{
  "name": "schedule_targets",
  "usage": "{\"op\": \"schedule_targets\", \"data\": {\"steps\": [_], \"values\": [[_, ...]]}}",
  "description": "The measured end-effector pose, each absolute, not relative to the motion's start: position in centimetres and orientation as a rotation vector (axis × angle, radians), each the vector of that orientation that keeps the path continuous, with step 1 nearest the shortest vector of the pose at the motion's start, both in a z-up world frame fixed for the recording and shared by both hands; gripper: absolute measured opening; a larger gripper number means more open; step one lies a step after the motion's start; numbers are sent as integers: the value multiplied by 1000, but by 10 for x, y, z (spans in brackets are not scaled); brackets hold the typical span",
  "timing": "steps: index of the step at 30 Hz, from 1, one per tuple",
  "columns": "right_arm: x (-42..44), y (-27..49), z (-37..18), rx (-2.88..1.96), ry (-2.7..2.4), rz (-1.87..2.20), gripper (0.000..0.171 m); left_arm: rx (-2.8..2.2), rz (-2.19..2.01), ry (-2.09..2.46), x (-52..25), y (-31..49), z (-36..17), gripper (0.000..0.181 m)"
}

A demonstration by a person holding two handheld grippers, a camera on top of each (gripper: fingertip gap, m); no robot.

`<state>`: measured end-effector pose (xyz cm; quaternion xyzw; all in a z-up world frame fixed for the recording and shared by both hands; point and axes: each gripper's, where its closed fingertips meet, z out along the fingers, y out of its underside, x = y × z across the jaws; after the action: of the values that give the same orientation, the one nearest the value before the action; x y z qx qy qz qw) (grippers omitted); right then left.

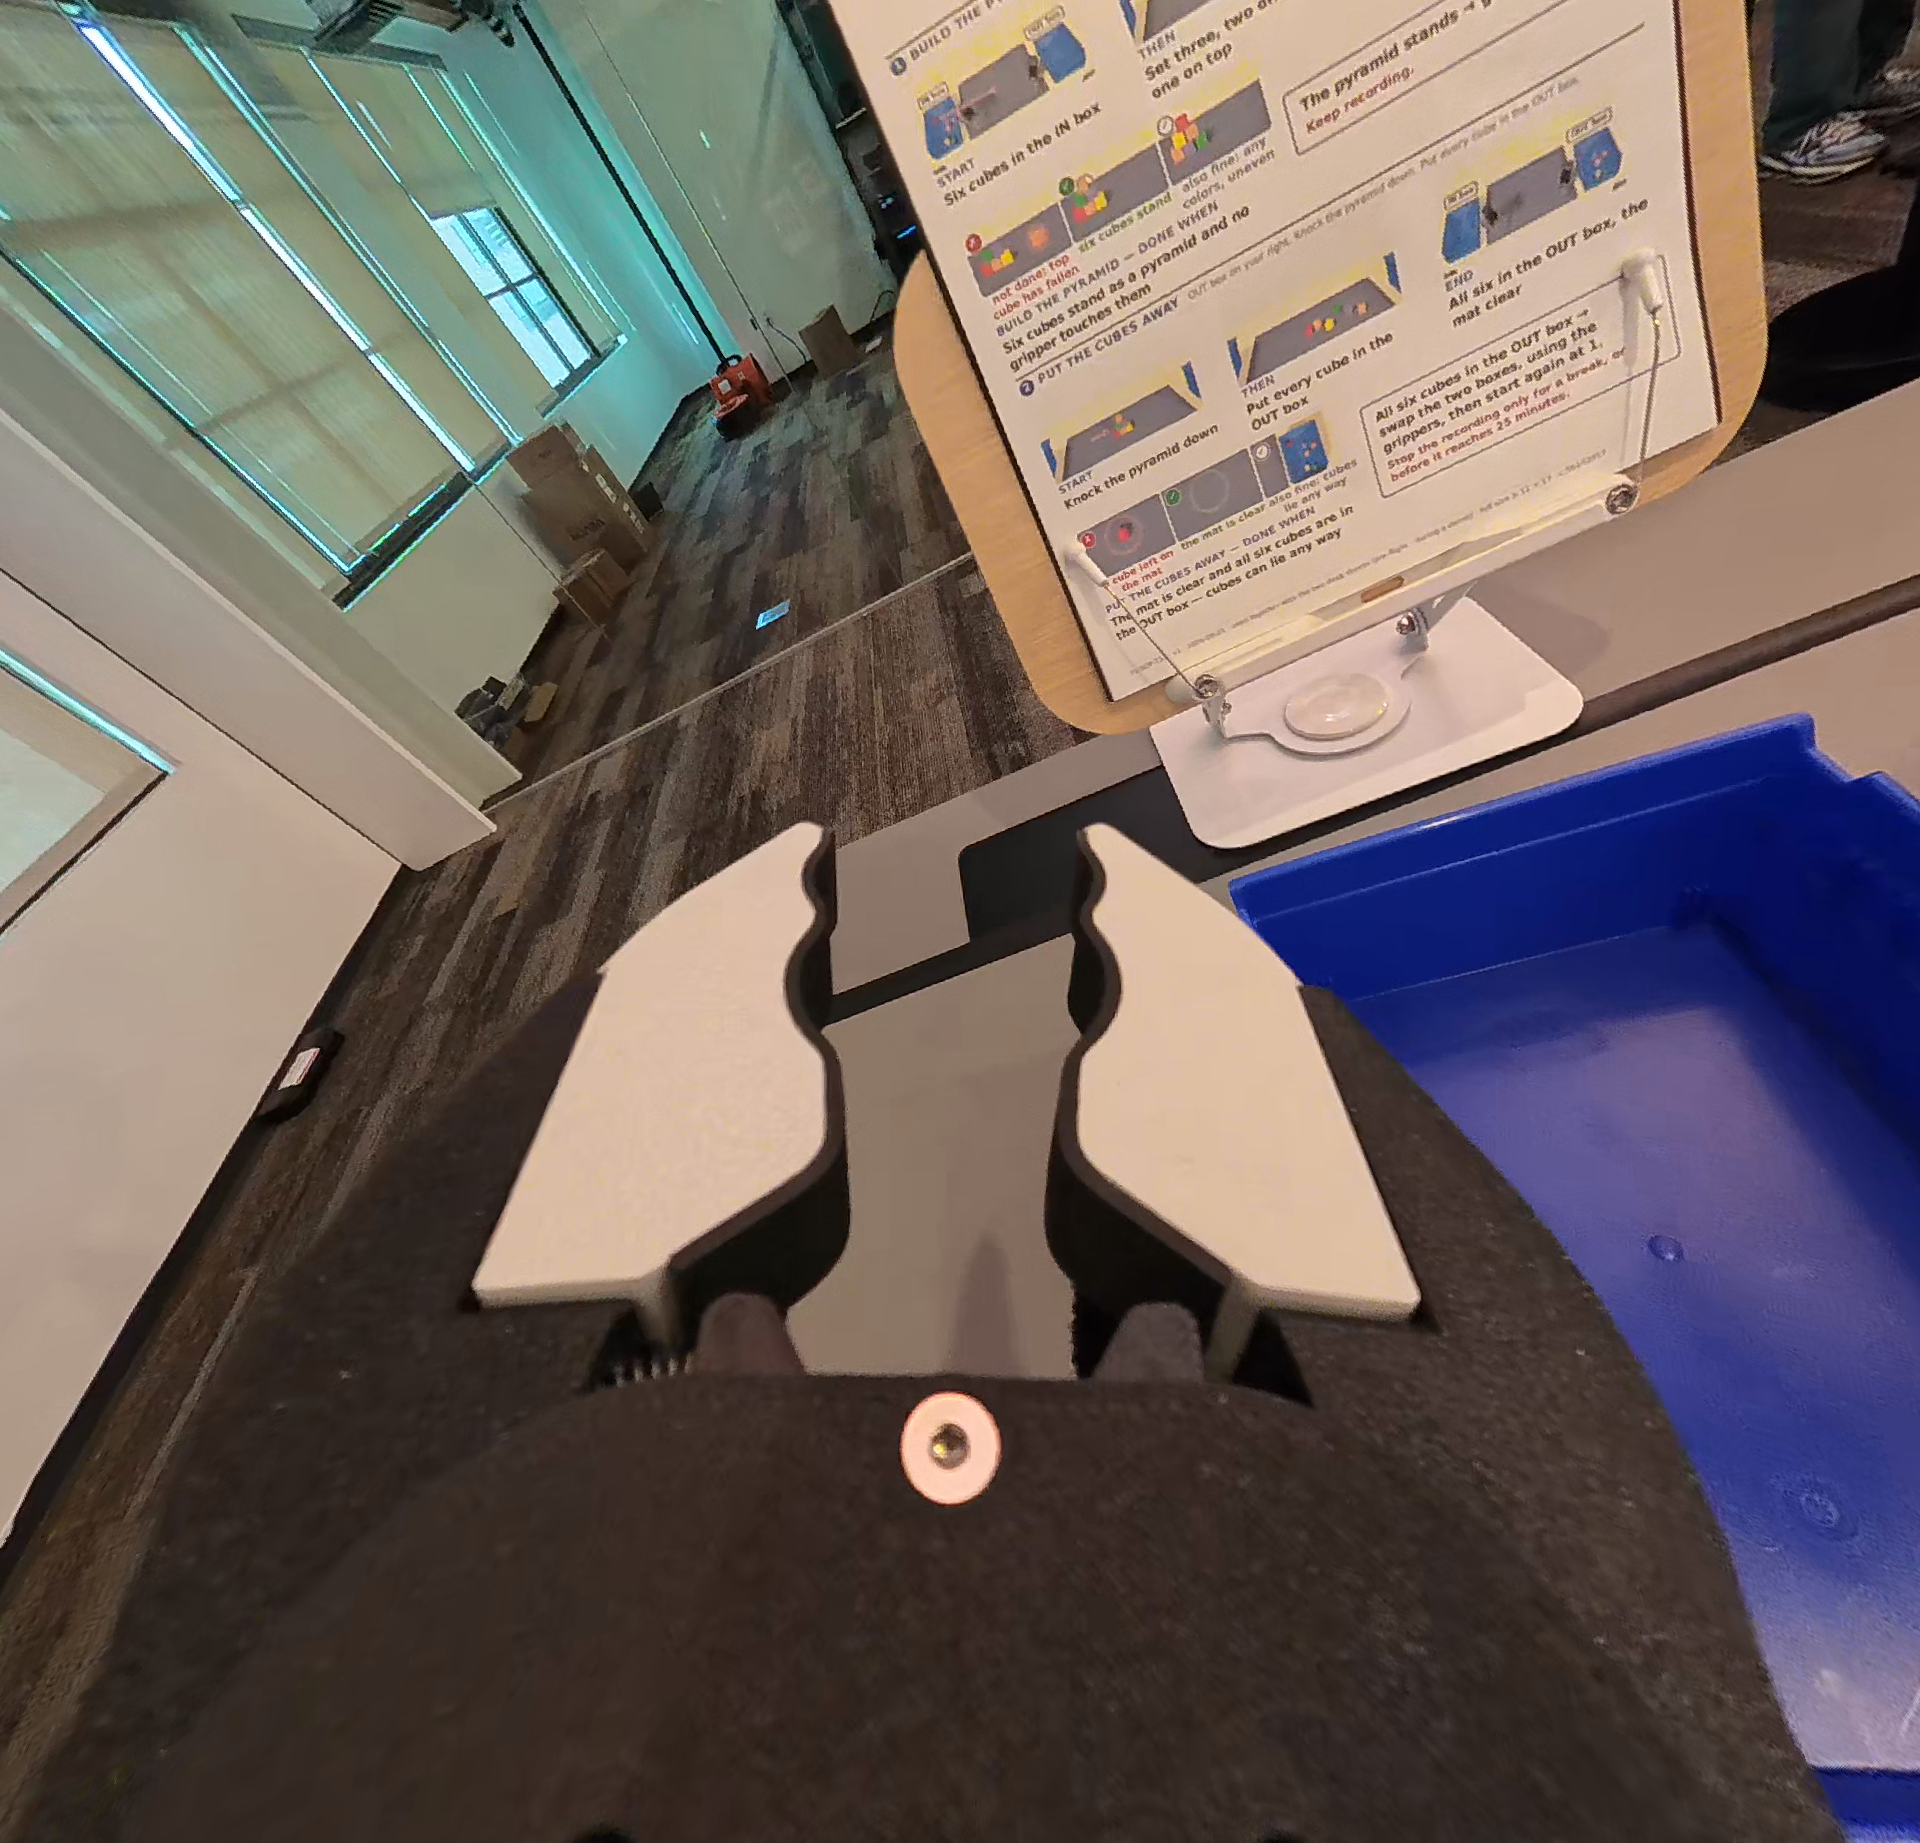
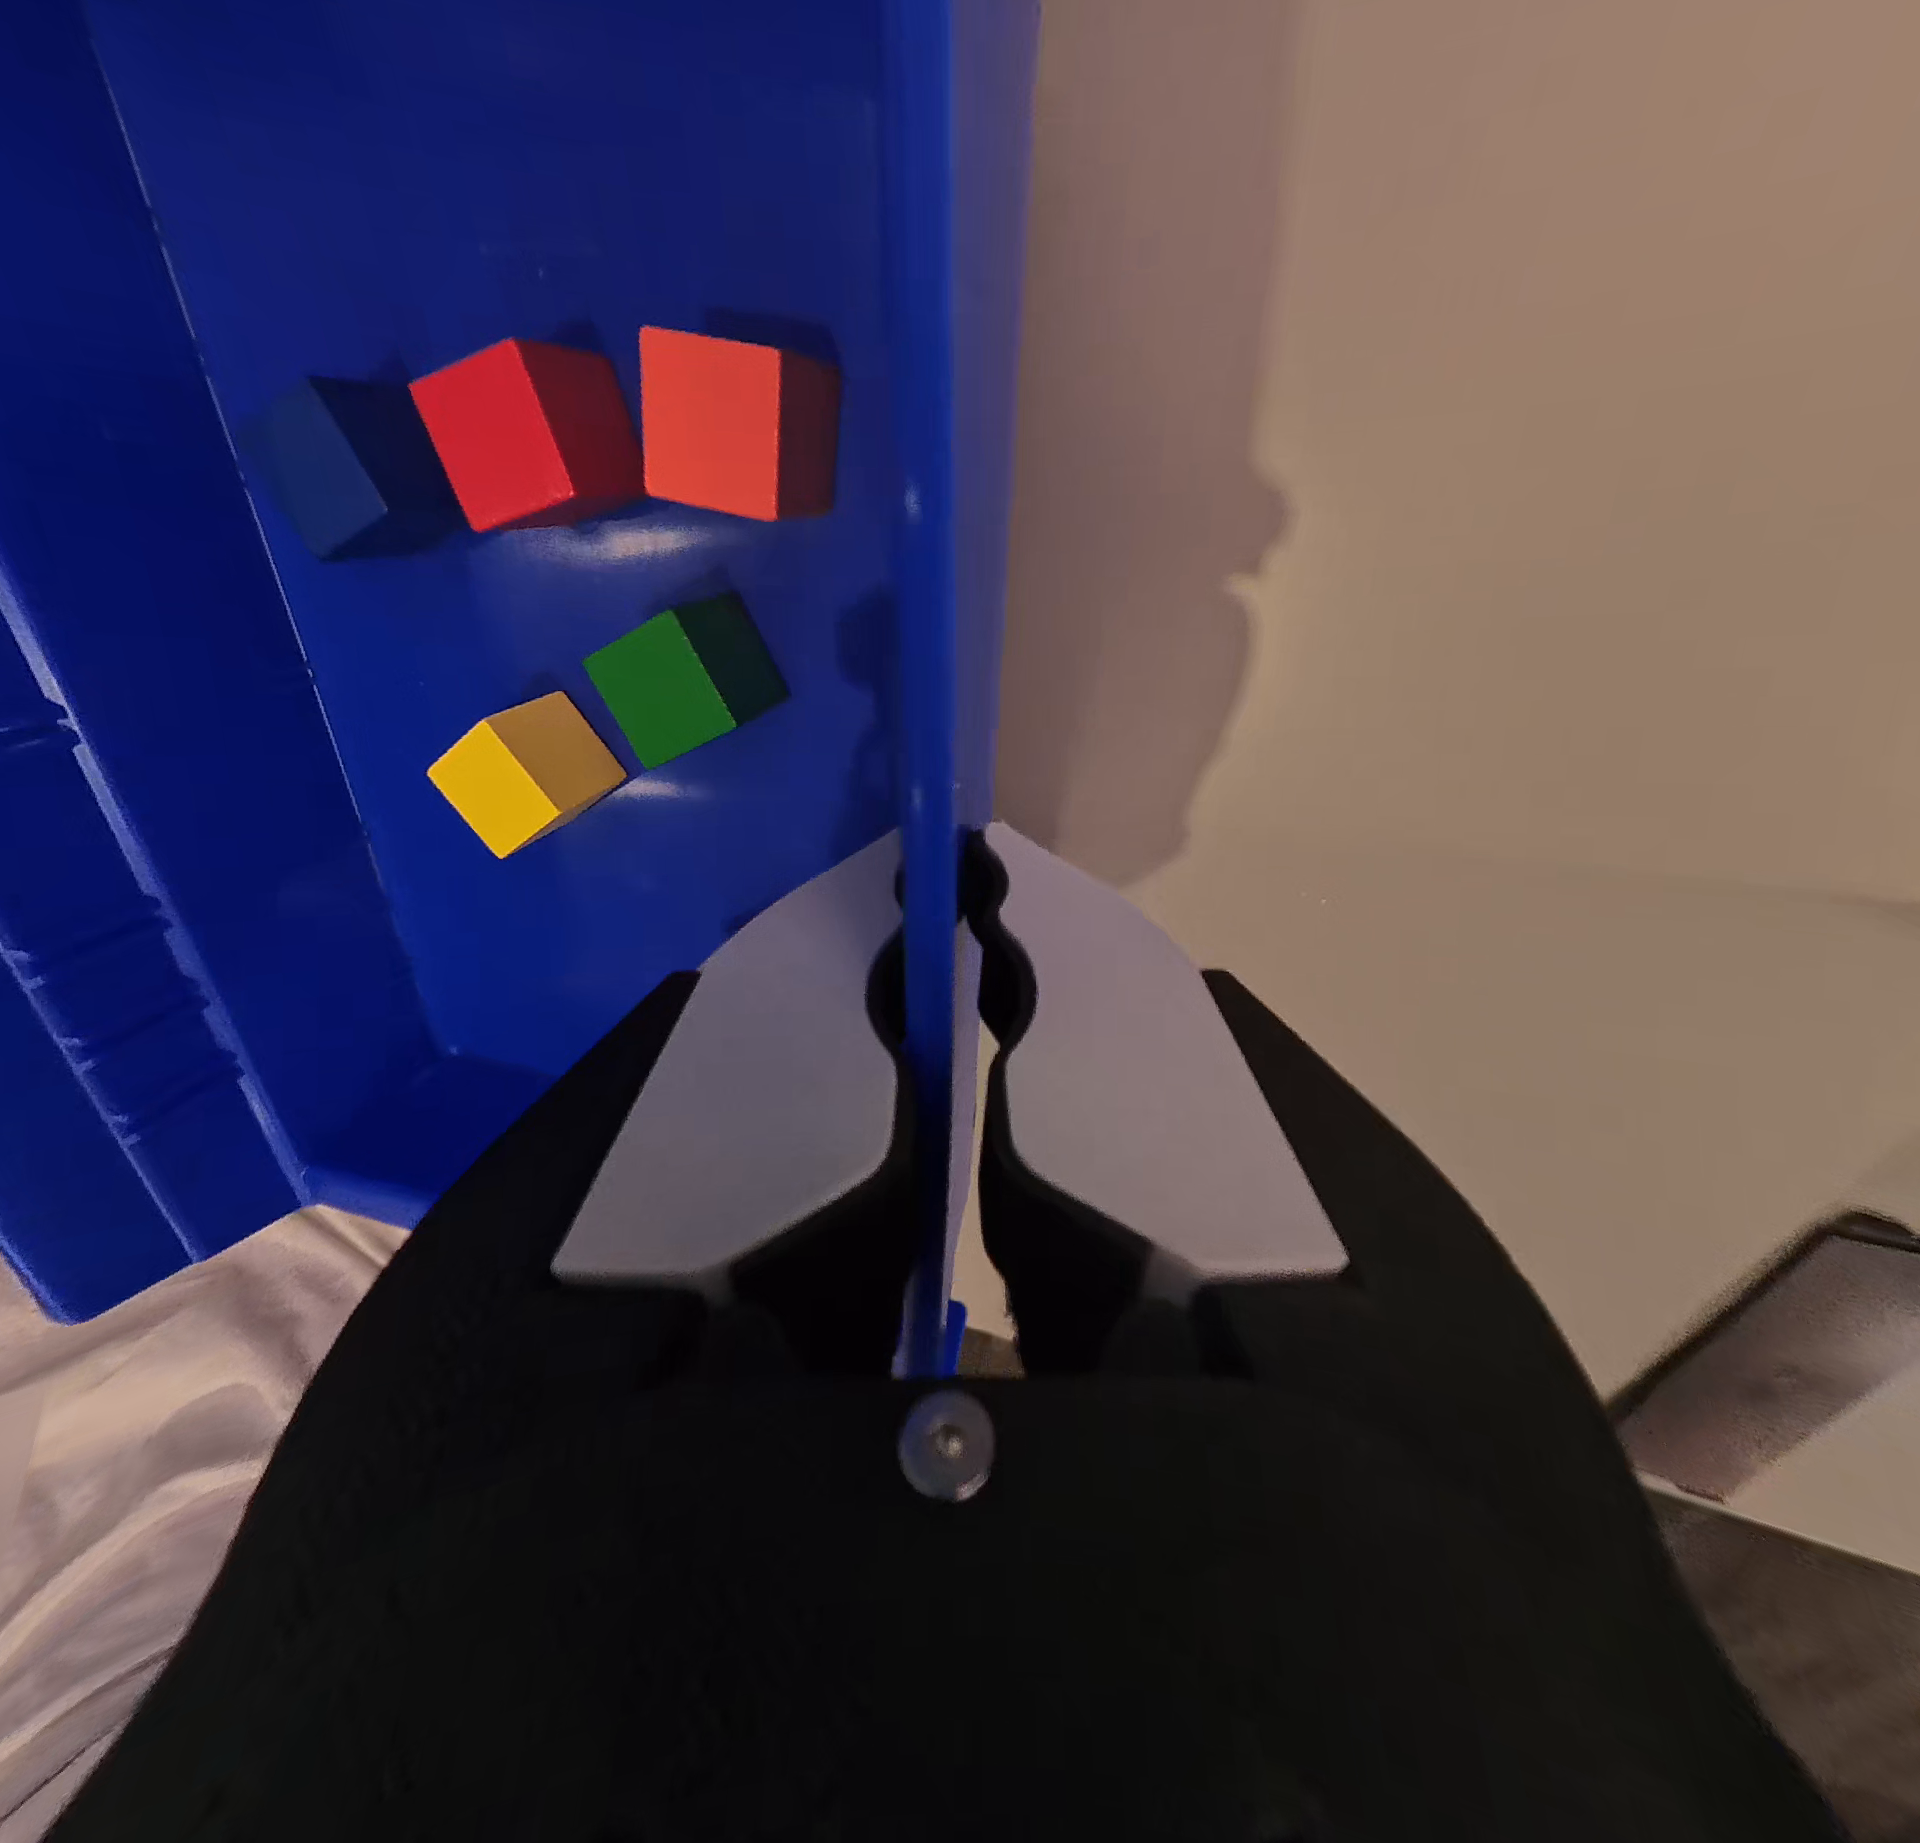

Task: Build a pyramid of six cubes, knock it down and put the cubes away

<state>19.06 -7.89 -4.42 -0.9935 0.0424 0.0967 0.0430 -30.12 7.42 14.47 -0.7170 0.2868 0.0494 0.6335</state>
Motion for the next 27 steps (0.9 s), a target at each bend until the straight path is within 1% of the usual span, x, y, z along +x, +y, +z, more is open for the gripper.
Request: {"op": "schedule_targets", "data": {"steps": [3, 6, 10, 13, 16, 20, 24, 27], "values": [[164, -53, -1, -3034, 49, 233, 8, -1642, 113, 649, -305, 73, 146, 39], [118, -22, 34, -3025, -66, 227, 7, -1648, 109, 646, -309, 72, 147, 39], [34, 23, 50, -3000, -249, 317, 7, -1690, 36, 653, -314, 66, 144, 39], [-35, 56, 41, -2978, -373, 389, 7, -1689, 13, 624, -327, 60, 150, 40], [-108, 83, 19, -2956, -485, 459, 7, -1699, -11, 580, -346, 52, 156, 39], [-202, 106, -4, -2957, -584, 584, 7, -1787, 26, 613, -367, 39, 142, 41], [-279, 121, -16, -2943, -659, 652, 7, -1766, 53, 591, -376, 28, 148, 42], [-321, 127, -22, -2931, -686, 696, 7, -1741, 59, 625, -371, 21, 150, 42]]}}
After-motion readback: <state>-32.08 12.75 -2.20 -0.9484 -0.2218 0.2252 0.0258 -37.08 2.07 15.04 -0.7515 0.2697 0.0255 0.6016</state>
